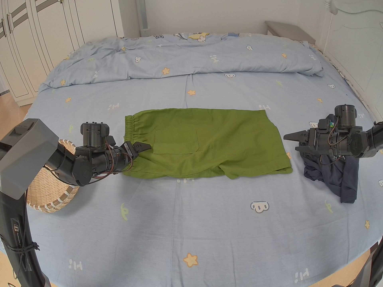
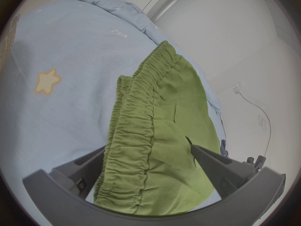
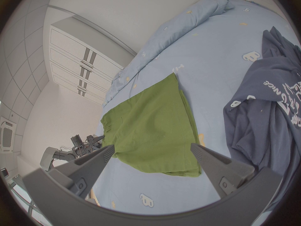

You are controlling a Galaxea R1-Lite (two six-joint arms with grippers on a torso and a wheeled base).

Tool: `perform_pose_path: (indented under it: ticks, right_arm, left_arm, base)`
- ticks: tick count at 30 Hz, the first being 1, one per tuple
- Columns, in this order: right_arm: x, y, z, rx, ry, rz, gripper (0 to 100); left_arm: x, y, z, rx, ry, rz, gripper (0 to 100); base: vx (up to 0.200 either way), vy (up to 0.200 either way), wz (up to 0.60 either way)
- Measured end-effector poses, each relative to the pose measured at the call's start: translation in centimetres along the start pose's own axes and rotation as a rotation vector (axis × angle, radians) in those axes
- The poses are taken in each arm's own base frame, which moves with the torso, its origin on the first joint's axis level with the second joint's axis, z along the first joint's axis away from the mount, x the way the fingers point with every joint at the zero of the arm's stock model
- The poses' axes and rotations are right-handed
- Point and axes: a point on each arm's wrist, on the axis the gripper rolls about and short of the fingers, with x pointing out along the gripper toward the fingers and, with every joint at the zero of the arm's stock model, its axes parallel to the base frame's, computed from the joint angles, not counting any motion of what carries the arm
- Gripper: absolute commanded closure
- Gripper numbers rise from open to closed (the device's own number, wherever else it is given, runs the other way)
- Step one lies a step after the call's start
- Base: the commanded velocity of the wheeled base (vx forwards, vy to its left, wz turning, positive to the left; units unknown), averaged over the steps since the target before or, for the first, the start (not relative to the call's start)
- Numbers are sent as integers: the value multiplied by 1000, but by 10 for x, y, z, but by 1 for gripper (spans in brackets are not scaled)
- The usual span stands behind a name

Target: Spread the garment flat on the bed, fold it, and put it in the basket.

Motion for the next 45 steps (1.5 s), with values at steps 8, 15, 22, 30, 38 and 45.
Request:
perform_pose_path:
  ticks: [8, 15, 22, 30, 38, 45]
  right_arm:
    - [0, 0, 0, 0, 1, 0, 0]
    - [0, -1, -1, 5, 3, -1, 0]
    - [5, -11, -3, 25, 15, -12, 0]
    - [20, -30, -9, 29, 46, -26, 0]
    - [42, -40, -20, 29, 107, -22, 0]
    - [55, -41, -21, 34, 132, -10, 0]
  left_arm:
    - [0, 1, -1, -2, 5, 2, 100]
    - [-2, 4, 3, -6, -3, 10, 100]
    - [-8, 6, 10, -14, -2, 31, 100]
    - [-15, 1, 16, -11, -18, 25, 100]
    - [-19, -3, 18, -6, -28, 17, 100]
    - [-20, -4, 19, -4, -31, 15, 100]
  base:
    - [0, 0, 0]
    - [0, 0, 0]
    - [0, 0, 0]
    - [0, 0, 0]
    - [0, 0, 0]
    - [0, 0, 0]
